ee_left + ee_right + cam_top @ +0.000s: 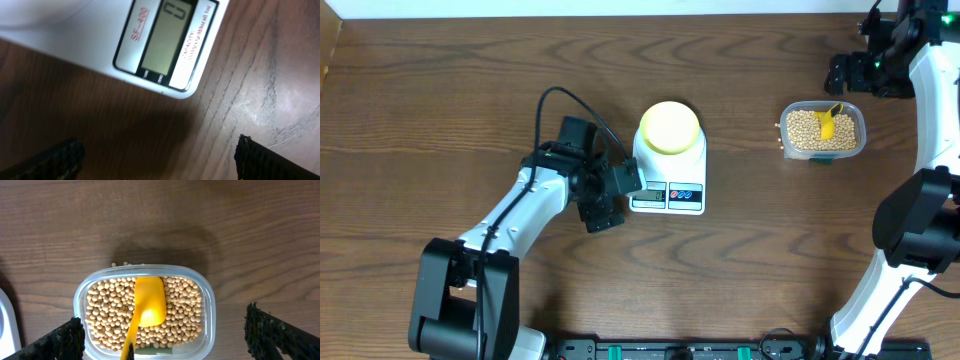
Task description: Scoop item into bowl and weigh 50g on scale
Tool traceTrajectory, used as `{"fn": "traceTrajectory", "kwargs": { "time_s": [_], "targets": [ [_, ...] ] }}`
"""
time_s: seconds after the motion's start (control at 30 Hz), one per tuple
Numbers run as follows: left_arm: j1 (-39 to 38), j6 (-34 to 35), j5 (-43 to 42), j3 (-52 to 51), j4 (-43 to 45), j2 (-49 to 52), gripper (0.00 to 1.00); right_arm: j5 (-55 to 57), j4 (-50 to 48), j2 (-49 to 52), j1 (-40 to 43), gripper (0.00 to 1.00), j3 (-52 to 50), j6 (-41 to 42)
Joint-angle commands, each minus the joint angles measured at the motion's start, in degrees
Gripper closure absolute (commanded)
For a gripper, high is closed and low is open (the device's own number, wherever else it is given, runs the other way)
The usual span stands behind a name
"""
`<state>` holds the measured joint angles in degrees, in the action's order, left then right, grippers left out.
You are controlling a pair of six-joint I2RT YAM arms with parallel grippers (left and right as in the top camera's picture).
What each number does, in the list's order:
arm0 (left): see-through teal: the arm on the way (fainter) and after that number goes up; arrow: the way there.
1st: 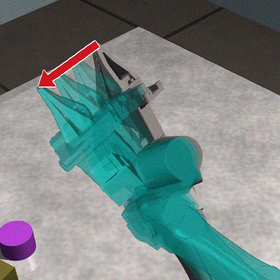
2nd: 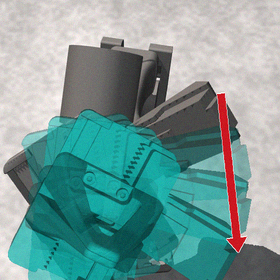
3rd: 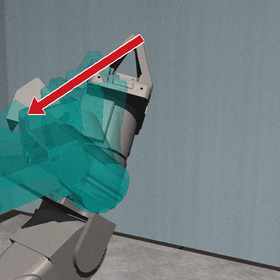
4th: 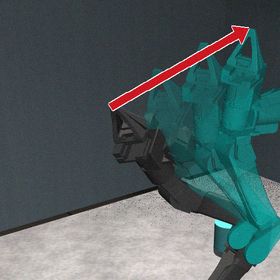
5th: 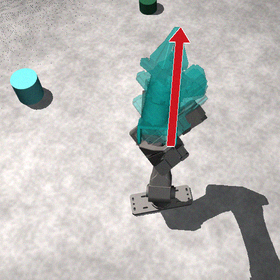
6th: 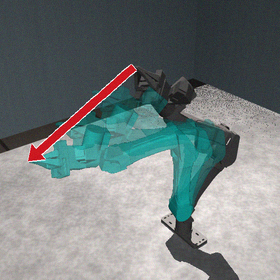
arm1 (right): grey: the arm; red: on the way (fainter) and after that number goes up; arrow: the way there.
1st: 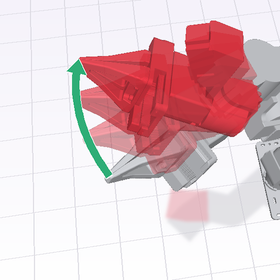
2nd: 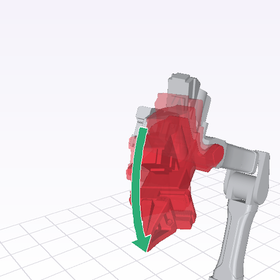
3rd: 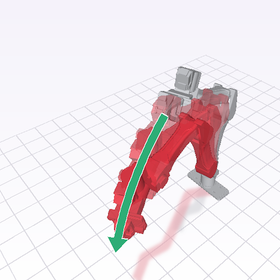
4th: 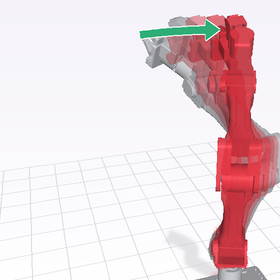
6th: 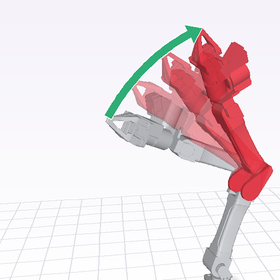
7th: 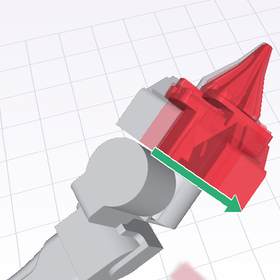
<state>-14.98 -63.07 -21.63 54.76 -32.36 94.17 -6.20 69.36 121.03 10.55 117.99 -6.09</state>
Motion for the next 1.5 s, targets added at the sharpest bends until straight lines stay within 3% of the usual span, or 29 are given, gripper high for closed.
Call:
{"fn": "traceTrajectory", "kwargs": {
  "time_s": [0.0,0.4,0.53,0.93,1.07,1.23,1.47],
  "targets": [
    [-1.2,-3.3,4.0,-0.2,0.6,0.3,0.02,0.0,0.0,0.2,0.0,0.01,0.8,0.0],
    [-5.0,-5.5,3.0,0.9,1.8,0.6,0.02,0.0,0.0,0.2,0.0,0.01,0.8,0.0],
    [-4.2,-9.8,0.0,0.9,1.8,2.3,0.02,0.1,0.0,0.2,0.0,0.01,0.8,0.0],
    [-2.8,-9.8,-1.0,3.0,1.6,7.1,0.02,0.0,0.0,0.2,0.0,0.01,0.8,0.0],
    [-0.5,-9.8,-5.1,4.2,0.4,7.1,0.02,0.0,0.0,0.2,0.0,0.01,0.8,0.0],
    [2.9,-9.8,-4.4,6.7,-3.1,7.1,0.02,0.1,0.0,0.2,0.0,0.01,0.8,0.0],
    [3.9,-15.5,-4.5,12.7,-6.2,7.1,0.03,0.1,0.0,0.2,0.0,0.01,0.8,0.0]
  ]
}}
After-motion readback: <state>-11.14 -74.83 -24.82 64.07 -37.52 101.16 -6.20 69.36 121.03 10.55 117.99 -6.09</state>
